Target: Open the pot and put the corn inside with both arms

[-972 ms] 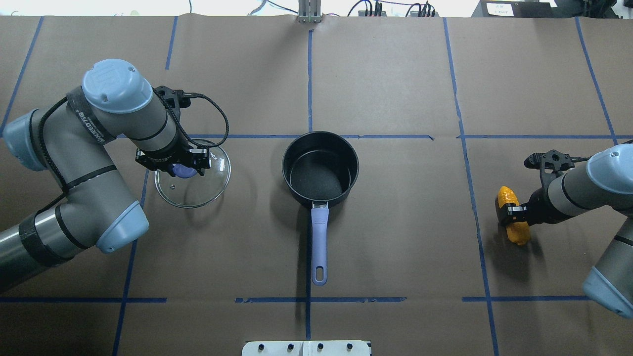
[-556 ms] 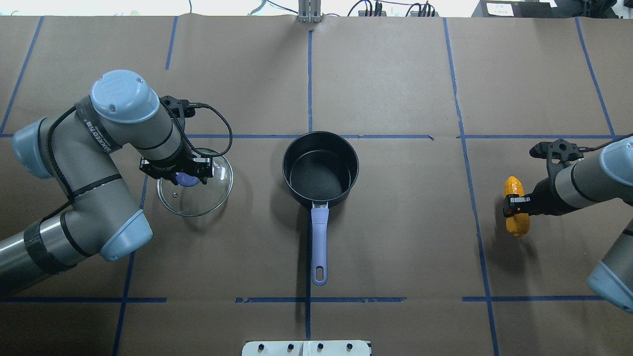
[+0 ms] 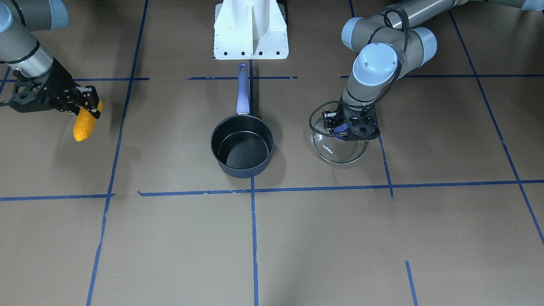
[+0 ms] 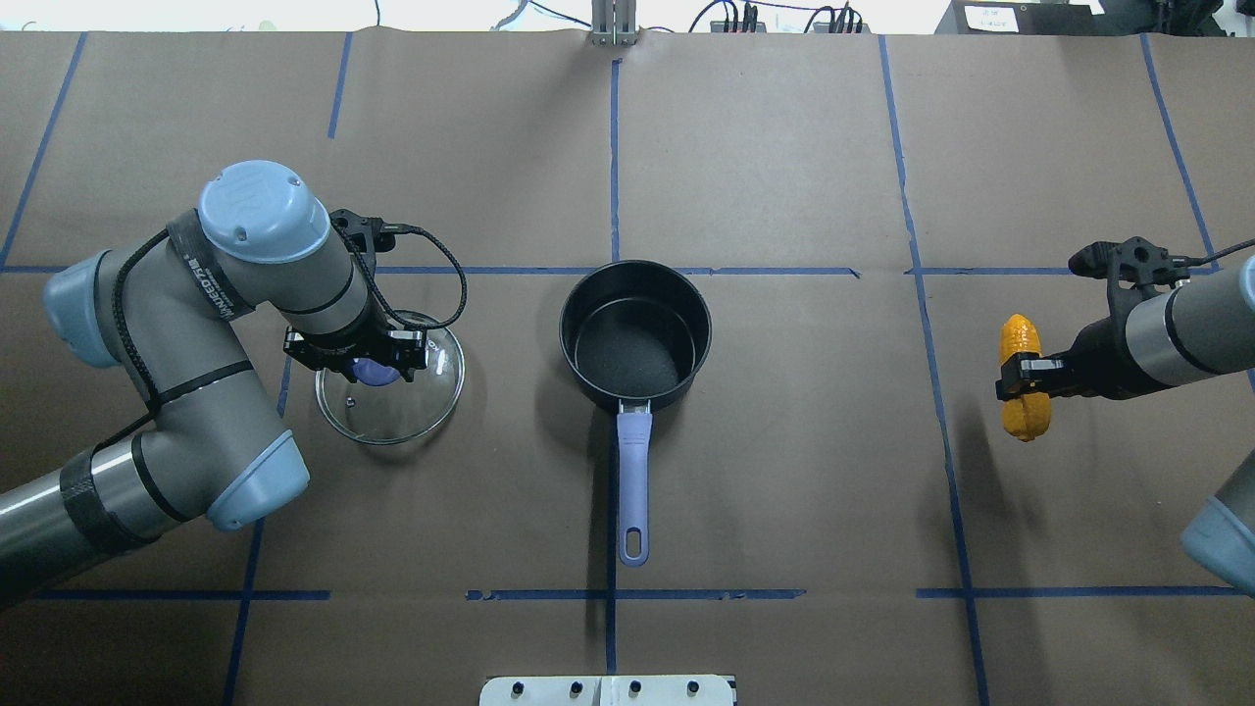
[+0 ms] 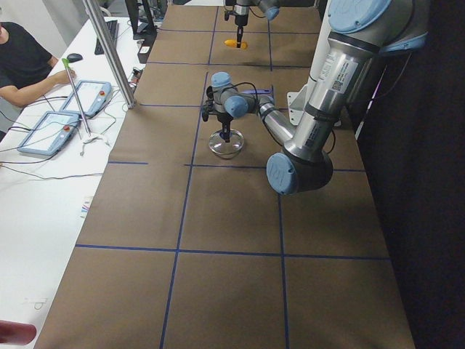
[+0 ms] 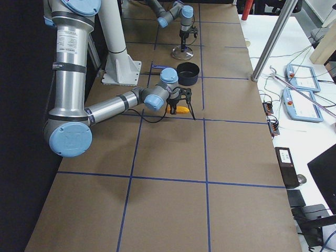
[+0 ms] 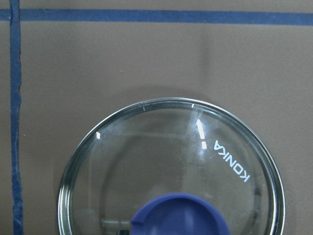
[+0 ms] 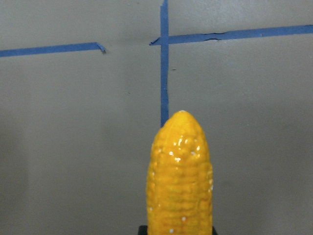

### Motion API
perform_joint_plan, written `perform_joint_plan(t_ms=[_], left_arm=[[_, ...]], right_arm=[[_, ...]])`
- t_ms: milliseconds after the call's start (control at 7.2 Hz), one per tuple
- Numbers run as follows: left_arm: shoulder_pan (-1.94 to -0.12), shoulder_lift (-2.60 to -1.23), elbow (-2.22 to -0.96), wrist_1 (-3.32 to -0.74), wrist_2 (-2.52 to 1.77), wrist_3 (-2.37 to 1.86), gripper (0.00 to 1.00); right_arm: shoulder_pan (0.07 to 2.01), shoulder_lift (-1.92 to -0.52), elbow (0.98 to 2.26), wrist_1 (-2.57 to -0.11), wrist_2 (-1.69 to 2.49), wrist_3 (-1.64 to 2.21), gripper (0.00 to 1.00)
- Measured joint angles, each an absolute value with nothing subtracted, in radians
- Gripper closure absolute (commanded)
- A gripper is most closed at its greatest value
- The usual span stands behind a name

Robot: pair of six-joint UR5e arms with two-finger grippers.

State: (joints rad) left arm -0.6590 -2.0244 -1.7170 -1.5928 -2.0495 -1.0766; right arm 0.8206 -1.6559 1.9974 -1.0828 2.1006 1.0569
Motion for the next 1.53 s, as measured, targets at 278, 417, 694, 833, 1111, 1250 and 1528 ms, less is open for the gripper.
perform_joint_plan(t_ms=[278,417,694,833,1111,1250,1528], left_arm=[[-0.658,-2.023,-1.715,-1.597,-2.049,-1.070,0.00],[-0.658,-2.022,-1.714,-1.602,-2.049,-1.067,0.00],[-0.658,-2.022,-1.710,-1.606,-2.049,-1.064,0.00],[-0.658,-2.022,-1.709,-1.606,-2.049,-1.064,0.00],[-0.666,-2.023,-1.712,-1.606,-2.050,-1.065,0.00],[-0.679,-2.023,-1.719,-1.605,-2.060,-1.063,0.00],[-0.740,-2.015,-1.747,-1.596,-2.133,-1.050,0.00]], right_arm=[[0.823,-1.559,2.016,-1.146,2.105,1.059,0.99],[0.822,-1.474,2.025,-1.240,2.106,1.063,0.99],[0.802,-1.295,2.030,-1.434,2.104,1.082,0.99],[0.773,-1.218,2.022,-1.496,2.097,1.113,0.99],[0.700,-1.124,1.992,-1.537,2.045,1.176,0.99],[0.665,-1.087,1.965,-1.540,2.008,1.200,0.99],[0.605,-1.001,1.875,-1.538,1.938,1.243,0.99]])
